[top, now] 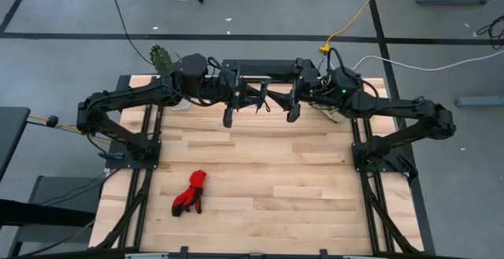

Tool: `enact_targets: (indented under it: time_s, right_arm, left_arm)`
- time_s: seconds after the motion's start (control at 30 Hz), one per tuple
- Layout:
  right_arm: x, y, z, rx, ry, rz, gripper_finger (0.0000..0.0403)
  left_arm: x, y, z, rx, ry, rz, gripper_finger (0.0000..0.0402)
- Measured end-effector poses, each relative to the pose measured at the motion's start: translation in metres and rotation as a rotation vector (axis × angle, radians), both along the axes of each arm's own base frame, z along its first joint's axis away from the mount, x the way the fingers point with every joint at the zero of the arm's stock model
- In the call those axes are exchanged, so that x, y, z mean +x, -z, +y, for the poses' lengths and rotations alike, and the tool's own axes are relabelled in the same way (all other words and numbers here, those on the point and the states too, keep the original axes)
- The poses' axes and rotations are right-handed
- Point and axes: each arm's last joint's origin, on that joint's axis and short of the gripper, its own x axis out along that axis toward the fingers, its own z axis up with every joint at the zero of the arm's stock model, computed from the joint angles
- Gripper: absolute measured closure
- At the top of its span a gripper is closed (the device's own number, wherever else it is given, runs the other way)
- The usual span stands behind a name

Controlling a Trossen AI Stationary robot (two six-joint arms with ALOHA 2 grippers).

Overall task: Pick & Place Garden tools in Gardening bag
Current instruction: Put the green shear scissors into the white gardening bag

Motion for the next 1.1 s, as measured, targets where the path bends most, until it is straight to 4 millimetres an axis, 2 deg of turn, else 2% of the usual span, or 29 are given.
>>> enact_targets:
  time_s: [0.63,1.1]
  right_arm:
    - [0.0076,0.0036,-0.0017,-0.005,0.002,-0.02,0.013]
    - [0.0076,0.0036,-0.0015,-0.007,-0.001,-0.021,0.0224]
  left_arm:
    - [0.0,0.0001,-0.0002,-0.002,0.002,0.001,0.0347]
    - [0.0,0.0001,0.0,-0.006,0.001,0.001,0.0347]
